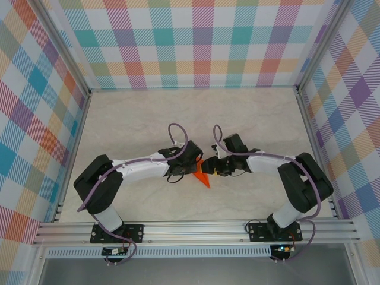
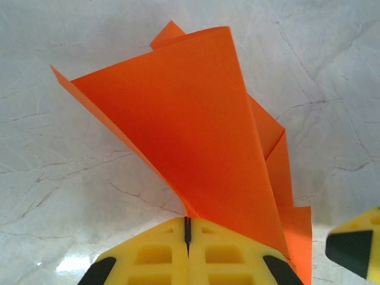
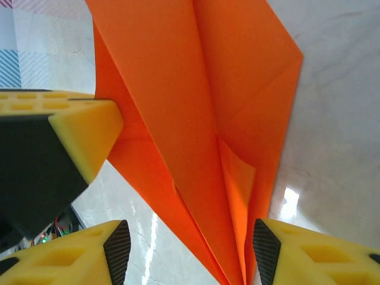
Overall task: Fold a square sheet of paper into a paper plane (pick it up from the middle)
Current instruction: Move a paper plane to the center of the table.
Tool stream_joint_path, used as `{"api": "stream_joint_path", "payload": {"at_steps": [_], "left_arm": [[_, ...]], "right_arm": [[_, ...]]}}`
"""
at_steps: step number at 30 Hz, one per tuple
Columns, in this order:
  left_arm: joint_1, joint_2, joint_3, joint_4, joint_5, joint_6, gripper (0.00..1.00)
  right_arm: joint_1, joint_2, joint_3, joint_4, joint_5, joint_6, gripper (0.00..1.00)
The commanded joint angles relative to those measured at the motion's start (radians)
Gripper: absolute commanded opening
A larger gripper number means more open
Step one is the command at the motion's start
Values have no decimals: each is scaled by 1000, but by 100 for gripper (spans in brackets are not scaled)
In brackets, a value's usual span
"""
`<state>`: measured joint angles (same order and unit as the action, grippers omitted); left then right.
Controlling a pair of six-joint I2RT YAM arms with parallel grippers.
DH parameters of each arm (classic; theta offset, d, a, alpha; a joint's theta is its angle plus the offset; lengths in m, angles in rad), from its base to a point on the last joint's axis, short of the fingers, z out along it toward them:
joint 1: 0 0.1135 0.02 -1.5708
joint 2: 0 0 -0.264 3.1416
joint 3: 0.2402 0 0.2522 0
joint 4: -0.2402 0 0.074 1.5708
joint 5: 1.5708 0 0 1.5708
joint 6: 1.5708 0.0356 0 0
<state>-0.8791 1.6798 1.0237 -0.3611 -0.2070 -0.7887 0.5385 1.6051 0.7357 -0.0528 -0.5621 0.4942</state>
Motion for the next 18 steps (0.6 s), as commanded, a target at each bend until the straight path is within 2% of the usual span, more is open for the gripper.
{"api": "stream_joint_path", "payload": {"at_steps": [1,5,12,18], "left_arm": [[6,-29,-10,14,15,22,0],[6,-31,-16,10,14,23,0],[7,-35,-17,8,11,28,1],[7,-28,-16,5,9,29,1]], "right_arm": [[8,38,42,-7,-9,-46,60],[8,82,63,-8,12,-49,61],[25,94,61,36,-85,-69,56],[50,64,57,14,-53,-100,55]]}}
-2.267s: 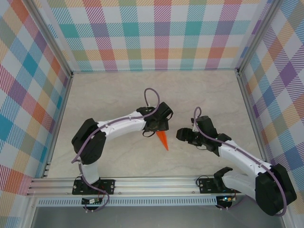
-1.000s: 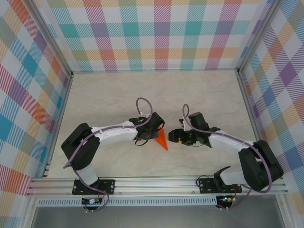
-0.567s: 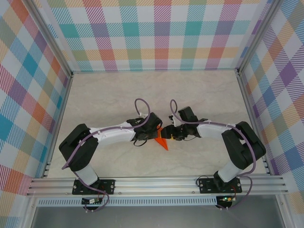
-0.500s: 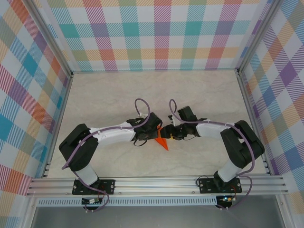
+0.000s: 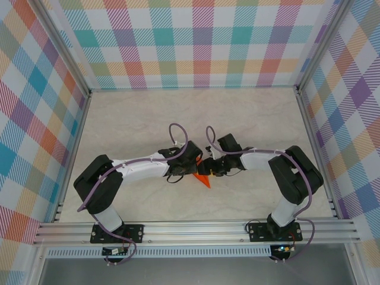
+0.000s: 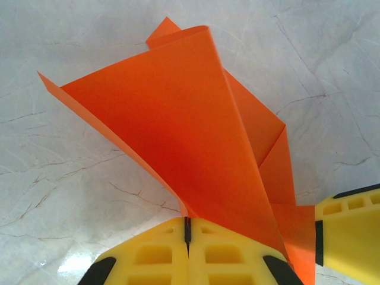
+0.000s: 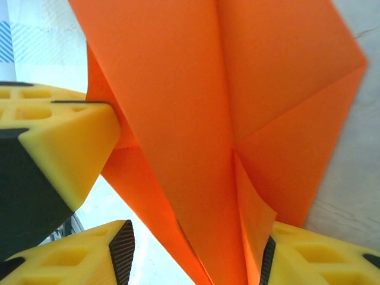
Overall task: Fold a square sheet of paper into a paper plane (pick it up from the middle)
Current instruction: Move a paper plane to the center of the table.
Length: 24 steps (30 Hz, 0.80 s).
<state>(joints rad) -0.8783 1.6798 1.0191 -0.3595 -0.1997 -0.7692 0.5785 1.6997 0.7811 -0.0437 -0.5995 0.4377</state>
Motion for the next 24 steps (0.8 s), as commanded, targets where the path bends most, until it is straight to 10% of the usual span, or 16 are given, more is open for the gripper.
{"api": "stream_joint_path", "payload": {"at_steps": [1,24], "left_arm": [[6,-27,-11,4,2,10,1],[8,-29,-14,19,7,8,3]], "right_arm": [[12,-32,12,-2,-4,-46,53],[63,50,118,-165,168,-167,38]]}}
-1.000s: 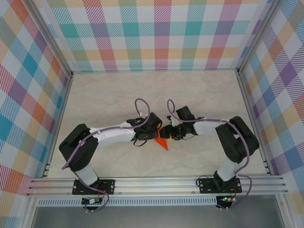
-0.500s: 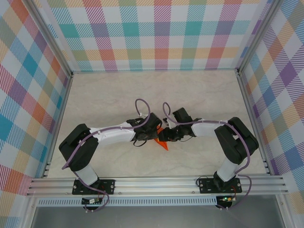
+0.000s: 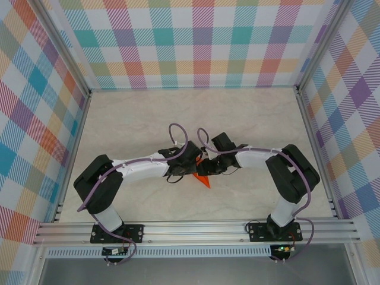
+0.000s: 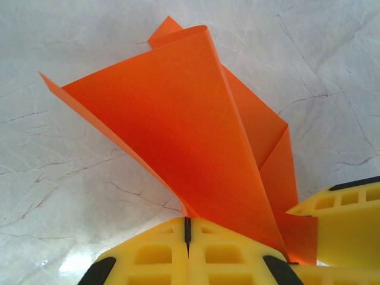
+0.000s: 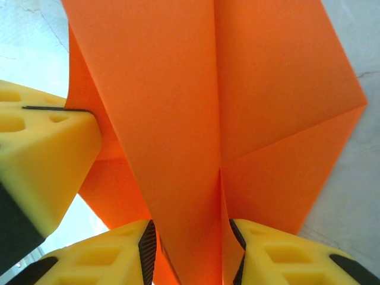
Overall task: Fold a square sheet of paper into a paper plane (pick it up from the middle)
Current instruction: Move a paper plane to the center of the table.
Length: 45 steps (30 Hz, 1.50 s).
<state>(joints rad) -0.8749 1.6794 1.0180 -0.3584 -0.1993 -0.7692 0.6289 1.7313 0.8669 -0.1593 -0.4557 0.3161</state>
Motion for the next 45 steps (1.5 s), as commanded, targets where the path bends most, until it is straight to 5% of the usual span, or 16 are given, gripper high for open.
{"api": "stream_joint_path", "payload": {"at_steps": [1,17,25,33,45], "left_arm": [[5,-29,-13,18,8,8,3],[5,-32,-15,24,15,5,7],[4,-174,-76,57,23,-15,25],[7,-368,-163,-24,-119,-36,35],[46,-454,-268,-34,-107,-41,36]], "right_arm": [[15,22,36,-58,30,-51,37],[60,54,83,-127,154,-76,19],[63,-56,85,-182,297,-11,6],[63,-66,193,-403,605,124,7],[63,198,412,-516,612,279,10]]}}
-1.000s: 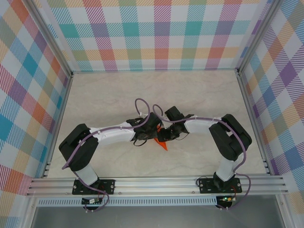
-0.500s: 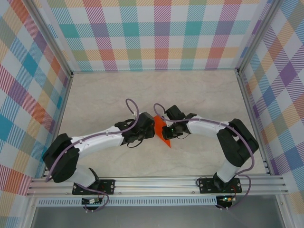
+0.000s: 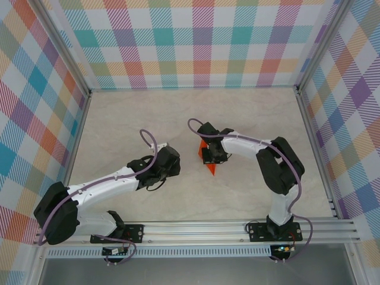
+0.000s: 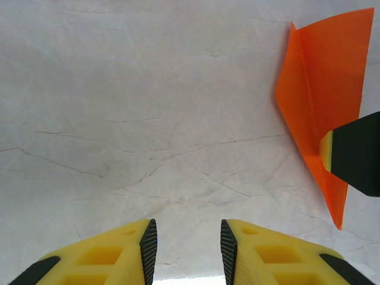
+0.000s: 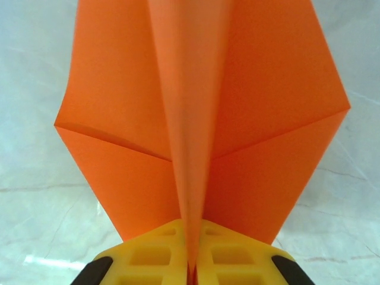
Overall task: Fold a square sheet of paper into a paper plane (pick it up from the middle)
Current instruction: Move a paper plane to the center of the table.
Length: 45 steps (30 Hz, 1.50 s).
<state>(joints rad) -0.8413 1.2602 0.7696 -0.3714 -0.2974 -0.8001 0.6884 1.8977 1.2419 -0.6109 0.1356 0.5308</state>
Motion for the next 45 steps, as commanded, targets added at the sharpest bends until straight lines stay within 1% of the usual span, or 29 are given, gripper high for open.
{"api": "stream_joint_path", "payload": {"at_steps": [1,5,9,13,16,19,23,30,32,34,36,40,45], "left_arm": [[15,-40,-24,-20,-8,-8,36],[26,-64,-50,-11,1,-8,36],[33,-64,-60,2,9,-8,36],[35,-54,-58,16,18,-11,36],[35,-42,-54,19,27,-10,36],[35,-40,-58,22,28,-14,36],[36,-42,-60,20,27,-15,36],[35,-60,-60,4,17,-10,36],[36,-68,-62,6,13,-11,36],[35,-73,-66,12,18,-11,36],[36,-78,-69,18,20,-10,37],[35,-85,-70,13,10,-7,37],[36,-85,-69,12,3,-4,37]], "right_arm": [[3,40,39,-64,18,72,11],[8,65,40,-58,20,89,16],[10,77,41,-67,30,89,18],[11,73,33,-63,29,86,18],[16,106,22,-52,27,100,15],[23,129,-2,-27,37,128,16],[34,137,18,-57,64,136,16],[39,32,84,-139,120,118,21],[40,-2,96,-147,119,108,26],[39,-28,91,-140,115,100,32],[39,-45,88,-142,110,91,35],[40,-104,67,-135,100,85,43],[42,-231,14,-111,130,75,47]]}}
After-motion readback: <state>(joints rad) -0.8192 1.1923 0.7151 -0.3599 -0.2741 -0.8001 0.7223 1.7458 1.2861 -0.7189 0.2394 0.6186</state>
